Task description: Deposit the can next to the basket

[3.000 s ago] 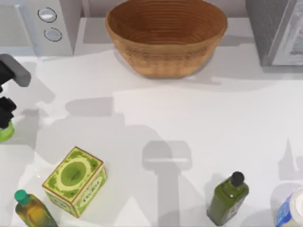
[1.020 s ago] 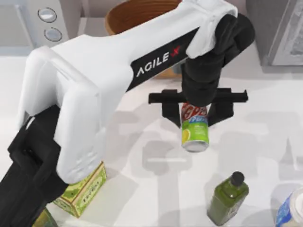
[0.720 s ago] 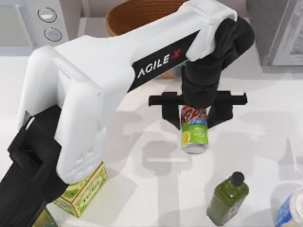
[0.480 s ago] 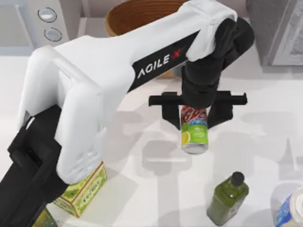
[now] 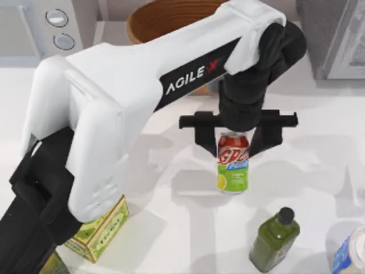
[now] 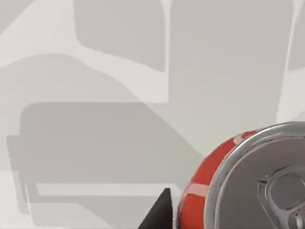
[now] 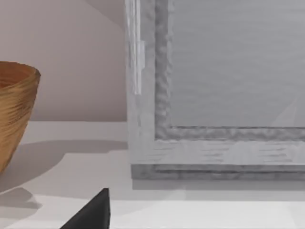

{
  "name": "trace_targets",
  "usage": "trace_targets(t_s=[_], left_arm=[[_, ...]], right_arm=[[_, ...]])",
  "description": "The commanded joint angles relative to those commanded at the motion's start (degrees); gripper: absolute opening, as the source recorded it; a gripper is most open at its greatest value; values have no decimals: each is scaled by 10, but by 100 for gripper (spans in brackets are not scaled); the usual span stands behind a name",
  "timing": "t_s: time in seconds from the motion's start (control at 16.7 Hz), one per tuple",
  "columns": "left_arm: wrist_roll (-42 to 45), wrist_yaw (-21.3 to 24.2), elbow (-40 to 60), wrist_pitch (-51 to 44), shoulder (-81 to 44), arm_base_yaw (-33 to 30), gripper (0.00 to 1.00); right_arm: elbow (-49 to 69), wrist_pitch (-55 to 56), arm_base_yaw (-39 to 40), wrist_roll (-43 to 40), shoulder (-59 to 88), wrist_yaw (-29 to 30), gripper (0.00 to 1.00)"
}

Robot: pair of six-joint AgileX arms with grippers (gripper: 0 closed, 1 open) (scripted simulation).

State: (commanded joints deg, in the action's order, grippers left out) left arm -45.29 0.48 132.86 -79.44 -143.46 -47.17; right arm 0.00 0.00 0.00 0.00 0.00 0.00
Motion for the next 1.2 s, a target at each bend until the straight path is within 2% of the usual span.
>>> trace_targets(t_s=[0.18,0.24,0.84,1.2], left_arm=[[0,0,0,0,0,0,98],[0,0,0,0,0,0,100],[-2,0,10,-9,-4,2,100],[-1,1,136,-106,-29,0,100]], right_arm=[[0,0,0,0,0,0,100],[0,0,0,0,0,0,100],[0,0,0,0,0,0,100],[0,0,0,0,0,0,100]])
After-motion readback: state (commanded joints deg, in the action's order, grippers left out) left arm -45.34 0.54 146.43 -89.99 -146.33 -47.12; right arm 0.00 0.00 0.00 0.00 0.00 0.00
